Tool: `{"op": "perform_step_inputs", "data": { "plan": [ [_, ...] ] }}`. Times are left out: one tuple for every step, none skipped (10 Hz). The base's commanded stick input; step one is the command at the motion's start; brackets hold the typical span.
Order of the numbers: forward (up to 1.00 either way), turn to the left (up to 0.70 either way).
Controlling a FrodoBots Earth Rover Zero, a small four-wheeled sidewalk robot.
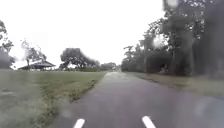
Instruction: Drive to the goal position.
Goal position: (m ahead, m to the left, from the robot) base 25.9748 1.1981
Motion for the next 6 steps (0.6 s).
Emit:
{"op": "perform_step_inputs", "data": {
  "plan": [
    [0.70,0.00],
    [0.70,0.00],
    [0.70,0.00],
    [0.70,0.00],
    [0.70,0.00],
    [0.70,0.00]
  ]
}}
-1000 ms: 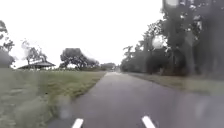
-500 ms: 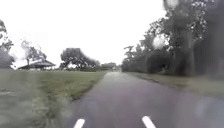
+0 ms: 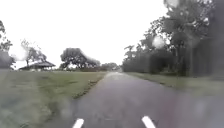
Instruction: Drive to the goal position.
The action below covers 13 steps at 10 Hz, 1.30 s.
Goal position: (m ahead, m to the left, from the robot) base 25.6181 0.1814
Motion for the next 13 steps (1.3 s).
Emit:
{"op": "perform_step_inputs", "data": {
  "plan": [
    [0.70,0.00],
    [0.70,0.00],
    [0.70,0.00],
    [0.70,0.00],
    [0.70,0.00],
    [0.70,0.00],
    [0.70,0.00],
    [0.70,0.00],
    [0.70,0.00],
    [0.70,0.00],
    [0.70,0.00],
    [0.70,0.00],
    [0.70,0.00]
  ]
}}
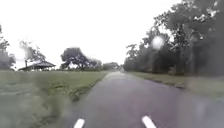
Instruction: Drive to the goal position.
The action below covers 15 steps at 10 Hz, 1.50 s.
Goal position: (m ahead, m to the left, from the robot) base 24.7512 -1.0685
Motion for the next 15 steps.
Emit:
{"op": "perform_step_inputs", "data": {
  "plan": [
    [0.70,0.00],
    [0.70,0.00],
    [0.70,0.00],
    [0.70,0.00],
    [0.70,0.00],
    [0.70,0.00],
    [0.70,0.00],
    [0.70,0.00],
    [0.70,0.00],
    [0.70,0.00],
    [0.70,0.00],
    [0.70,0.00],
    [0.70,0.00],
    [0.70,0.00],
    [0.70,0.00]
  ]
}}
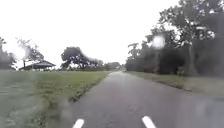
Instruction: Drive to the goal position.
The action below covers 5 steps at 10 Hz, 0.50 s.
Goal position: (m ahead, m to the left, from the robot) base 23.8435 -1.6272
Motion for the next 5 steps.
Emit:
{"op": "perform_step_inputs", "data": {
  "plan": [
    [0.70,0.00],
    [0.70,0.00],
    [0.70,0.00],
    [0.70,0.00],
    [0.70,0.00]
  ]
}}
